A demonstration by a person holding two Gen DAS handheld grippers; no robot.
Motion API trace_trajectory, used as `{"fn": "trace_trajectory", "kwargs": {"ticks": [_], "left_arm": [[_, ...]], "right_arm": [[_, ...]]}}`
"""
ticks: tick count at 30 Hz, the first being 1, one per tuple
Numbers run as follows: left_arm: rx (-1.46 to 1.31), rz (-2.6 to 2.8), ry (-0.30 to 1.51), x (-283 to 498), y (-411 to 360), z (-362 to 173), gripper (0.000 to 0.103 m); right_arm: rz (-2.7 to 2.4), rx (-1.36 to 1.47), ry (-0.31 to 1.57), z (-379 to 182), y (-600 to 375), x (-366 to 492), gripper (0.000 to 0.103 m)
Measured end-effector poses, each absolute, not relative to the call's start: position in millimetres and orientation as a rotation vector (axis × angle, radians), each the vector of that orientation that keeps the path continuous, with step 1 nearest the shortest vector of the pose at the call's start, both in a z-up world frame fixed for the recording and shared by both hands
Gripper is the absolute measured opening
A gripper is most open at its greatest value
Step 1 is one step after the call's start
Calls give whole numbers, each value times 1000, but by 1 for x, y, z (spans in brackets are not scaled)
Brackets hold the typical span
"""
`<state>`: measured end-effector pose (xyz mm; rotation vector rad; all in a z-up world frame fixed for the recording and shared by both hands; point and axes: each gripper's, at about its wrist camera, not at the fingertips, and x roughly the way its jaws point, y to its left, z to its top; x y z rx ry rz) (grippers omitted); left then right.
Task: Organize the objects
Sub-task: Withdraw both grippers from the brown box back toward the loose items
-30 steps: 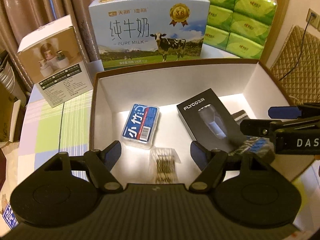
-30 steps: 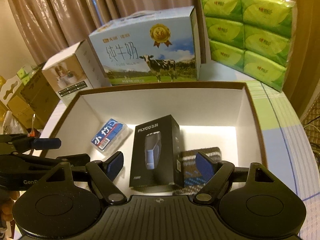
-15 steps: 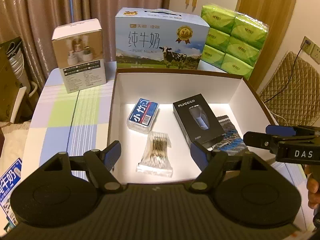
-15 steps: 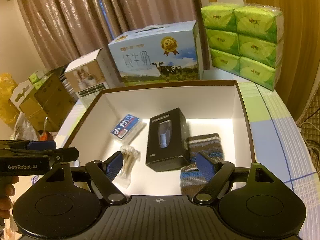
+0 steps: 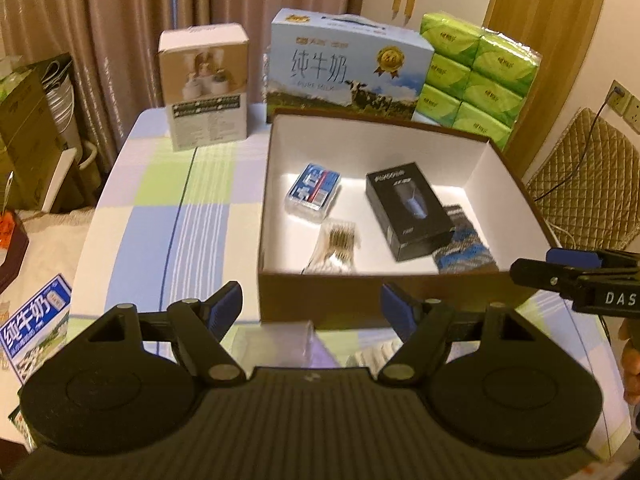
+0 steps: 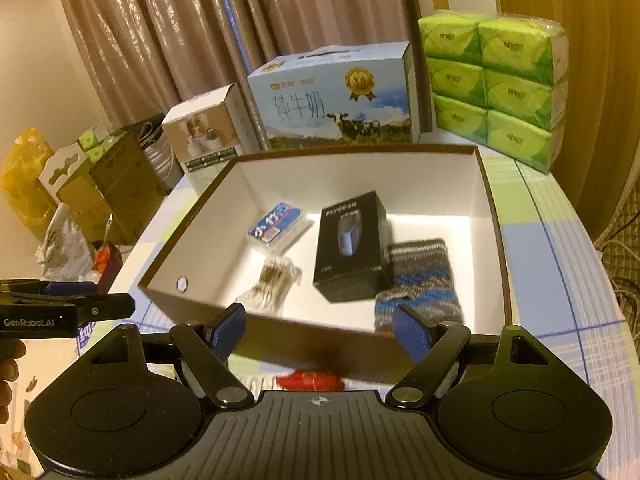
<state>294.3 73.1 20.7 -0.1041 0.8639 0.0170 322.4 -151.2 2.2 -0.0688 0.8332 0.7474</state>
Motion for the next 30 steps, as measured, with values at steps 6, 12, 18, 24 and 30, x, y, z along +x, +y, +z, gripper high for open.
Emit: {"fn": "trace_trajectory", "kwargs": {"ticks": [6,12,18,24,30], "left_arm": [[-110,34,895,275,80,11,72],[-108,47,923,262,85,-2,72],[-110,60,958,256,89,-18,71],[-94,60,1023,253,87,-45,66],[-94,55,1072,257,84,-72,64]], "right_arm": [[752,-90,851,-8,-154,308,78],[749,-109,885,-26,-154,297,78],[743,-133,916,-44,-154,292,78],[724,-138,950,-56,-156,293,78],[715,-140,963,-66,-156,294,78]]}}
